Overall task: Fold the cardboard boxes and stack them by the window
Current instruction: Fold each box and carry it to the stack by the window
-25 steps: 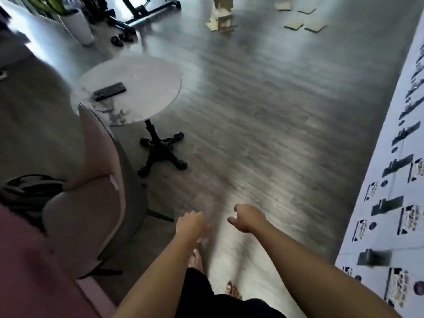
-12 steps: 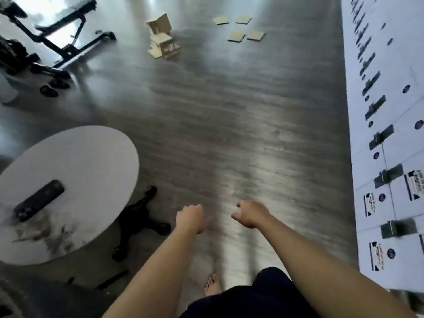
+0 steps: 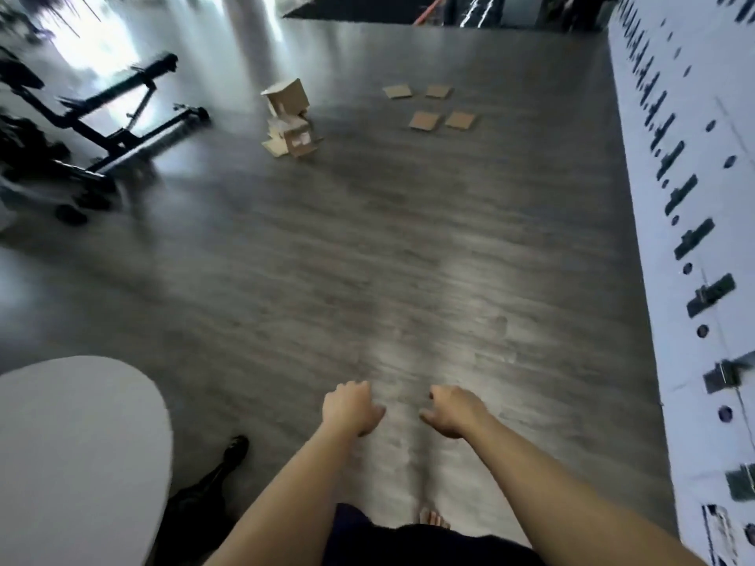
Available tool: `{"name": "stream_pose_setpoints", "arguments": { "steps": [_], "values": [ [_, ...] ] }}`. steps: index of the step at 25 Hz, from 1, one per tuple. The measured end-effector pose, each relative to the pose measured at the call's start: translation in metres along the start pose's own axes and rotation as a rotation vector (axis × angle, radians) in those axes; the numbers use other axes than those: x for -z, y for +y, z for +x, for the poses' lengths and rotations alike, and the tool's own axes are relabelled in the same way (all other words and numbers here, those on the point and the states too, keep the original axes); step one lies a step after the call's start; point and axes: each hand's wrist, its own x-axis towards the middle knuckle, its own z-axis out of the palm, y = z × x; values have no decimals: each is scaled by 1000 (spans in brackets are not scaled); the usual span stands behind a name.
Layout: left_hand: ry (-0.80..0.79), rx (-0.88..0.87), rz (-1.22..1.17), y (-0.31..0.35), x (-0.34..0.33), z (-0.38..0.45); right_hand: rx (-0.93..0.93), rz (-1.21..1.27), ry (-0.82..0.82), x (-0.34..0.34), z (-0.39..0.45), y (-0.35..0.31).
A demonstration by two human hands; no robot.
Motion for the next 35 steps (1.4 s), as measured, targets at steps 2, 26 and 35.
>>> {"name": "stream_pose_setpoints", "arguments": {
  "steps": [2, 26, 35],
  "values": [
    [9, 8, -51, 7, 35, 46, 27, -52, 1, 44, 46, 0],
    [-8, 0, -87, 16, 425, 605, 36, -14, 53, 473, 565, -66],
    [35, 107, -156, 78, 564, 775, 76, -71, 42, 651, 749, -32]
  ]
}}
